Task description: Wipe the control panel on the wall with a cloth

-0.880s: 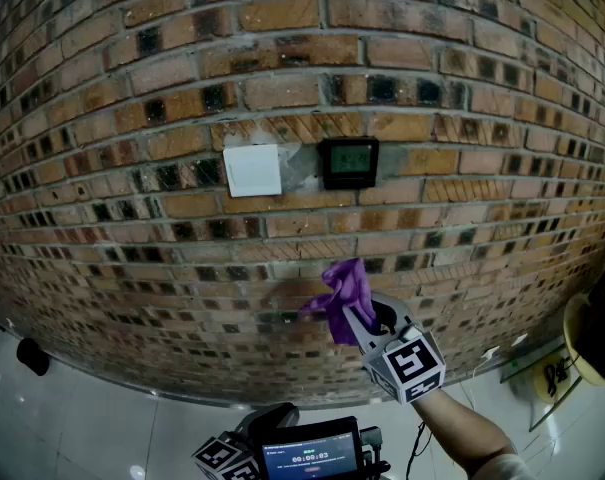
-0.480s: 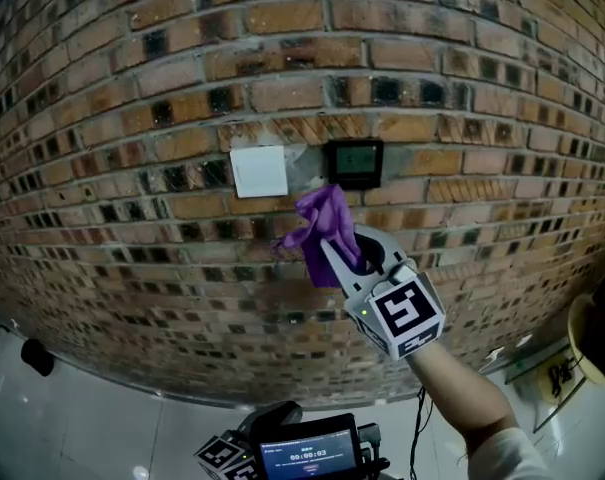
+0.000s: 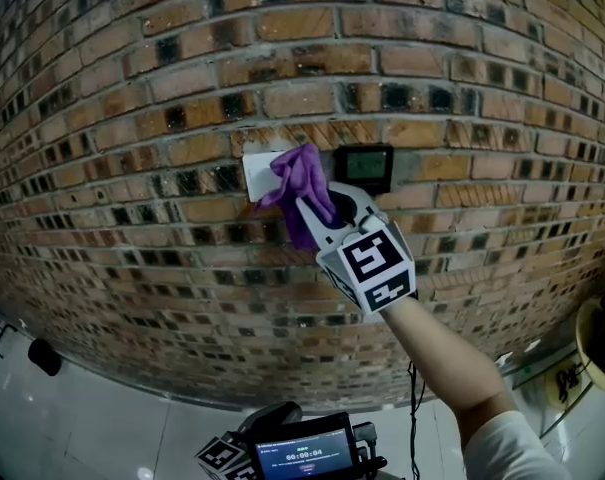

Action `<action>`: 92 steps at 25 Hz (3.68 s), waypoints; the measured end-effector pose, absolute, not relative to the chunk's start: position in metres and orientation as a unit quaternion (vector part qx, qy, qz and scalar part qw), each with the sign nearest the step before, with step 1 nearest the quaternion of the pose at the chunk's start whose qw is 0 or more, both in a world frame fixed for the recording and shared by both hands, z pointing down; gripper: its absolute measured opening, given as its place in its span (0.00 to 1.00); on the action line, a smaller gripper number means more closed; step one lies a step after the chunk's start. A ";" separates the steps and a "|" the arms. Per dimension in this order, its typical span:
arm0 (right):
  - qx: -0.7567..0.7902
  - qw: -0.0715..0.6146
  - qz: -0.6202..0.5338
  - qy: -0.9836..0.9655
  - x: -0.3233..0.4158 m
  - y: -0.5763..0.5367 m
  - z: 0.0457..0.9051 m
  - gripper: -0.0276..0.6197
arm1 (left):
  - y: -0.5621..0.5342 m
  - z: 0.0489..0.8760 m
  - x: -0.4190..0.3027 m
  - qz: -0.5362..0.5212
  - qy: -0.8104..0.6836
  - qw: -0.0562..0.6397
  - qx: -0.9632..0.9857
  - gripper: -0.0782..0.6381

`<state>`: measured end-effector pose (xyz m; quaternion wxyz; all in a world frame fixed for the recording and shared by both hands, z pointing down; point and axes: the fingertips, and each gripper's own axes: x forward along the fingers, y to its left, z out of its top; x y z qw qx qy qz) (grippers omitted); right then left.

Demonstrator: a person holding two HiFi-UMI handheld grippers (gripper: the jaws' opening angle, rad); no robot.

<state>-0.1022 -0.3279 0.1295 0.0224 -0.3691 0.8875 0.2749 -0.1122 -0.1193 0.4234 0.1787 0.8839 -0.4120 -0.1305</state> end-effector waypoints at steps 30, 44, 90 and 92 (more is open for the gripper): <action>-0.419 0.013 0.280 0.864 -0.058 -0.359 0.114 0.17 | -0.126 0.425 -0.092 -0.127 -0.392 0.180 0.893 0.16; -0.453 0.003 0.287 0.844 -0.003 -0.363 0.112 0.17 | -0.130 0.424 -0.068 -0.122 -0.367 0.185 0.904 0.16; -0.383 0.019 0.292 0.876 -0.094 -0.335 0.111 0.17 | -0.120 0.428 -0.090 -0.129 -0.393 0.190 0.890 0.16; -0.376 0.008 0.290 0.880 -0.104 -0.340 0.118 0.17 | -0.119 0.428 -0.094 -0.130 -0.399 0.191 0.887 0.16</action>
